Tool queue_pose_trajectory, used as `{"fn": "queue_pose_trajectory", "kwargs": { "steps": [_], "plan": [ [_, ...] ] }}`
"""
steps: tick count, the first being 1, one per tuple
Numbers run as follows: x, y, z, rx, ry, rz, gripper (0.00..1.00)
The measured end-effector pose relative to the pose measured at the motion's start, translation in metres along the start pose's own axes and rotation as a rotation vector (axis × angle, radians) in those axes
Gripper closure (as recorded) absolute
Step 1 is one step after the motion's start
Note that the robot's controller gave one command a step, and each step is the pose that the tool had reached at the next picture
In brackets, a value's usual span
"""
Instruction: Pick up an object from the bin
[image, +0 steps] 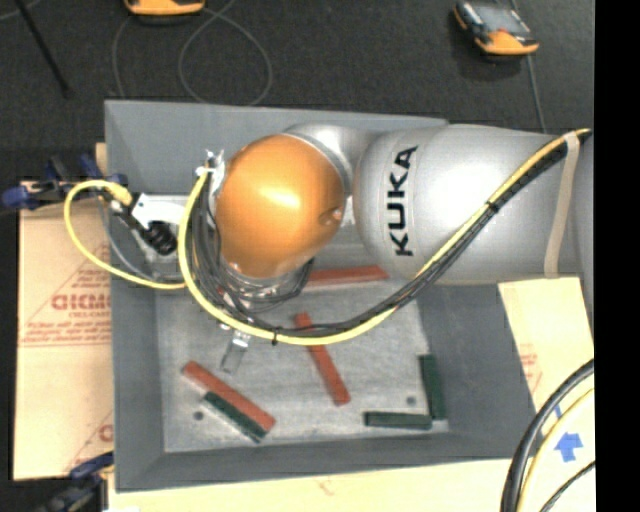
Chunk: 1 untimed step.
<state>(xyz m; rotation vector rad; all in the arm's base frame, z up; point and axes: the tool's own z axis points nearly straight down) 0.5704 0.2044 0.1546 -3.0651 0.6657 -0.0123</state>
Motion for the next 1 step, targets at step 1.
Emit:
{"fn": "queue_pose_trajectory", "kwargs": {
  "steps": [1],
  "plan": [
    [-0.0527, 0.0354, 0.0845, -0.006, -0.009, 0.287, 0.00]
  ]
}}
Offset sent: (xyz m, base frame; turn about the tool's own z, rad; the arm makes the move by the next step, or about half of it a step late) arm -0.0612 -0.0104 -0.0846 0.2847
